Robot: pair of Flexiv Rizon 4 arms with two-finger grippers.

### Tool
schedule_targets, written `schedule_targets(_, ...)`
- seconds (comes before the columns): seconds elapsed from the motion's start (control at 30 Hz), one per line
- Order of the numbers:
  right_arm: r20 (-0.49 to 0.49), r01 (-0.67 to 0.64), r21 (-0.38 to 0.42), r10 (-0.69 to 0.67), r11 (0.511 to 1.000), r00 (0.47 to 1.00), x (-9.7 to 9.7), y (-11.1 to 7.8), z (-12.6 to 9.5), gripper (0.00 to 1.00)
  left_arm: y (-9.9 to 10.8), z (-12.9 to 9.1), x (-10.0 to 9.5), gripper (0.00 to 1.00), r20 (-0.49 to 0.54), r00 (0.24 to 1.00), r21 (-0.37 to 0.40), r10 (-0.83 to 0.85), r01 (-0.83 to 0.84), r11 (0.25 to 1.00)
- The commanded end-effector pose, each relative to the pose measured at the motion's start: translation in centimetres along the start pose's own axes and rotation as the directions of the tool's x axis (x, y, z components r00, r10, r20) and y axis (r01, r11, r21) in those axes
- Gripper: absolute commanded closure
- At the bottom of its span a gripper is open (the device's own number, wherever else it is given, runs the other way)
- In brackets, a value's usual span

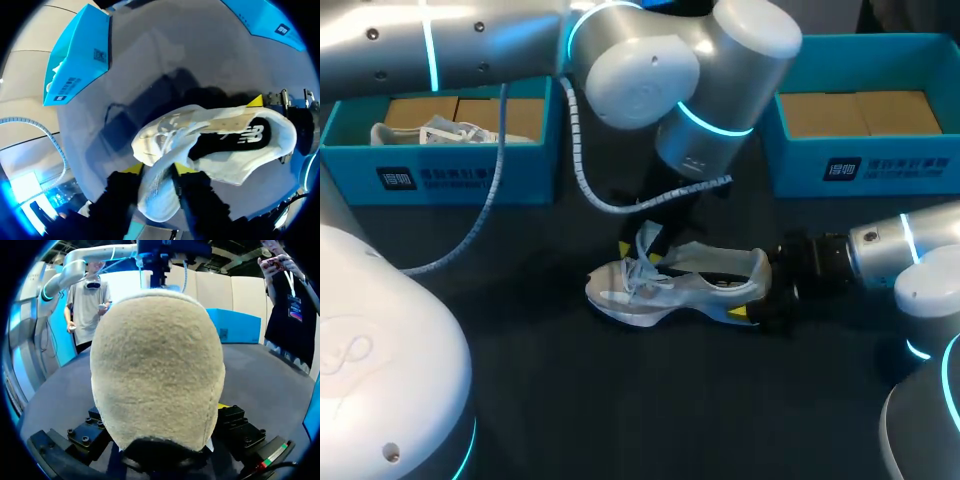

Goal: Take the shoe out of the shoebox, open the shoe tongue, remove and reinsert the insole, then place the shoe into the shoebox

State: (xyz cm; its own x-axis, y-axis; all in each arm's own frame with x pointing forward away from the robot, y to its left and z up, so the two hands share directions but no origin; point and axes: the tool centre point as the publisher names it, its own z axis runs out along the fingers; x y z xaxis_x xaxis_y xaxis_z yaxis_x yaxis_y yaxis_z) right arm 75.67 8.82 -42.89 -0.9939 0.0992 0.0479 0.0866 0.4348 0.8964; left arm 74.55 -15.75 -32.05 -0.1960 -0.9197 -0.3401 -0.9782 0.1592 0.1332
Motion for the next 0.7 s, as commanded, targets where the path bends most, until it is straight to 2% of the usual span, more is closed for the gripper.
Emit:
schedule_targets(0.03,0.002,0.000,0.003,0.000,1.000,1.000,-0.3,-0.3,0.7,1.00,0.2,1.0,-1.5,0.57,-0.013,1.000,0.001,-0.010,0.010,1.000)
schedule_targets(0.23,0.002,0.000,0.003,0.000,1.000,1.000,-0.3,-0.3,0.7,1.00,0.0,2.6,-3.5,0.55,0.028,0.999,0.019,-0.037,0.036,0.999)
schedule_targets(0.3,0.002,0.000,0.003,0.000,1.000,1.000,-0.3,-0.3,0.7,1.00,-0.2,3.5,-3.8,0.55,0.024,0.998,-0.017,-0.050,0.050,0.999)
schedule_targets(0.5,0.002,0.000,0.003,0.000,1.000,1.000,-0.3,-0.3,0.7,1.00,-0.1,5.6,-4.1,0.54,0.059,0.997,0.001,-0.048,0.048,0.999)
schedule_targets(0.53,0.002,0.000,0.003,0.000,1.000,1.000,-0.3,-0.3,0.7,1.00,-0.1,5.9,-4.1,0.51,0.069,0.996,0.003,-0.052,0.051,0.999)
schedule_targets(0.57,0.002,0.000,0.003,0.000,1.000,1.000,-0.3,-0.3,0.7,1.00,-0.1,6.3,-4.0,0.33,0.078,0.996,0.008,-0.049,0.049,0.999)
schedule_targets(0.6,0.002,0.000,0.003,0.000,1.000,1.000,-0.3,-0.3,0.7,1.00,-0.1,6.6,-4.0,0.26,0.075,0.996,-0.002,-0.050,0.050,0.999)
schedule_targets(0.63,0.002,0.000,0.003,0.000,1.000,1.000,-0.3,-0.3,0.7,1.00,-0.1,6.9,-3.9,0.20,0.074,0.996,-0.006,-0.049,0.049,0.999)
schedule_targets(0.7,0.002,0.000,0.003,0.000,1.000,1.000,-0.3,-0.3,0.7,1.00,-0.1,7.2,-3.8,0.17,0.084,0.995,0.000,-0.051,0.051,0.999)
